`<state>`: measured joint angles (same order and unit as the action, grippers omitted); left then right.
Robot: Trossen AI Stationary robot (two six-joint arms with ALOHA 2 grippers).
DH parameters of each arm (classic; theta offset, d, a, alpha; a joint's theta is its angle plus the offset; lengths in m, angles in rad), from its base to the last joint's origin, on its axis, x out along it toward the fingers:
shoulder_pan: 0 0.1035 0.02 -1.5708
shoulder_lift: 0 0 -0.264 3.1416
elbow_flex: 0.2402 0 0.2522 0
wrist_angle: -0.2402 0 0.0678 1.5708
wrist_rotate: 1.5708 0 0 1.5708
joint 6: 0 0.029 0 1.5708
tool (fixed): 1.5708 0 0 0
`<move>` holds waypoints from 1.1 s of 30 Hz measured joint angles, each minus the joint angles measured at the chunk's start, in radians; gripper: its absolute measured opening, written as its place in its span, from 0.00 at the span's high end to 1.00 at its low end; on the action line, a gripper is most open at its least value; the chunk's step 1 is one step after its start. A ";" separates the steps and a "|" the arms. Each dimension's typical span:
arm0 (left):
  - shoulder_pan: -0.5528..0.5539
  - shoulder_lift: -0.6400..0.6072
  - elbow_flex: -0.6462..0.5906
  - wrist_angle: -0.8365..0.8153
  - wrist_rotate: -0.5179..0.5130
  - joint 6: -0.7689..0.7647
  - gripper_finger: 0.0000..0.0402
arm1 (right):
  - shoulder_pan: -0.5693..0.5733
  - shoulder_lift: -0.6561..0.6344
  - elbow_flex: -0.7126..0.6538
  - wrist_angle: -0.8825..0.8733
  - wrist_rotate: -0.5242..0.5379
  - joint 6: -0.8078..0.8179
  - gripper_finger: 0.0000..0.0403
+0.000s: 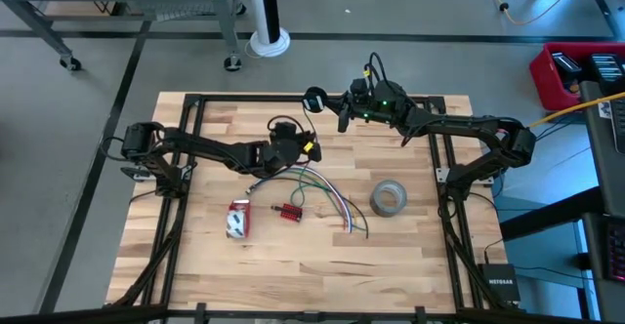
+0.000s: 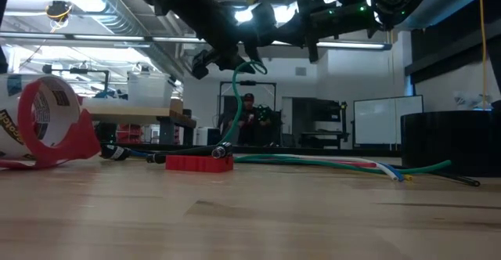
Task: Coil cords
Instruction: Coil the green wire onto the black spool
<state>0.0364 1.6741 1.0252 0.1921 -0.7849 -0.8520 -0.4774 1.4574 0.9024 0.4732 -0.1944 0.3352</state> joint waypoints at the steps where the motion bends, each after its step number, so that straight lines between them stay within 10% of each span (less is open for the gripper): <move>1: 0.000 0.000 0.000 -0.002 0.001 -0.007 0.78 | 0.000 0.000 0.000 0.000 0.000 0.000 1.00; 33: 0.001 0.000 0.001 -0.002 0.068 -0.065 0.78 | 0.000 0.000 0.000 0.079 -0.087 0.065 0.99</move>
<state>0.0372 1.6741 1.0260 0.1905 -0.7166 -0.9169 -0.4772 1.4574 0.9020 0.5522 -0.2817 0.4004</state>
